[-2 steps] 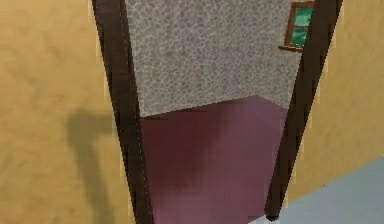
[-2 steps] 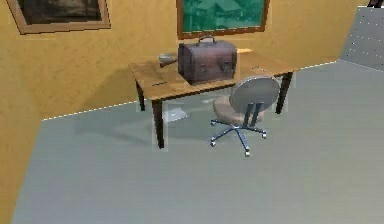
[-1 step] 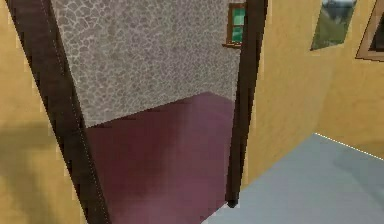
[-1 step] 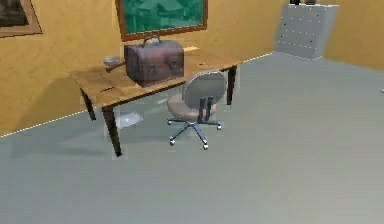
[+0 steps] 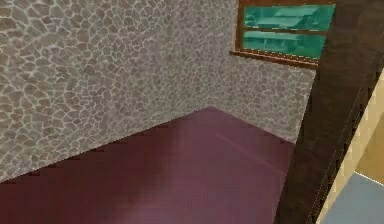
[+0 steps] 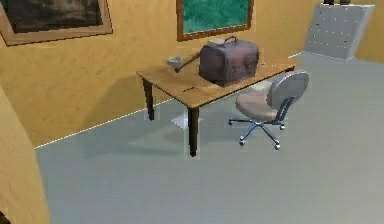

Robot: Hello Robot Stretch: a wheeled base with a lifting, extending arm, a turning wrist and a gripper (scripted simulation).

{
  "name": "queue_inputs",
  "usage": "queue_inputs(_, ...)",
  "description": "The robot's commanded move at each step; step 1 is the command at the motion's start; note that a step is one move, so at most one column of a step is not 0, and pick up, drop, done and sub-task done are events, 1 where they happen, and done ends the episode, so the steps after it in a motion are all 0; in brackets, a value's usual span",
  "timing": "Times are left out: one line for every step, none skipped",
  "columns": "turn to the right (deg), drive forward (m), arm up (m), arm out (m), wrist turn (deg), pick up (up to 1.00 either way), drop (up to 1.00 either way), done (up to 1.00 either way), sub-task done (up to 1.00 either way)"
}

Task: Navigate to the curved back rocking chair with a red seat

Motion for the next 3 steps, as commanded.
queue_inputs(-33.0, 0.00, 0.00, 0.00, 0.0, 0.00, 0.00, 0.00, 0.00)
queue_inputs(0.0, 1.00, 0.00, 0.00, 0.0, 0.00, 0.00, 0.00, 0.00)
queue_inputs(-3.0, 0.00, 0.00, 0.00, 0.0, 0.00, 0.00, 0.00, 0.00)
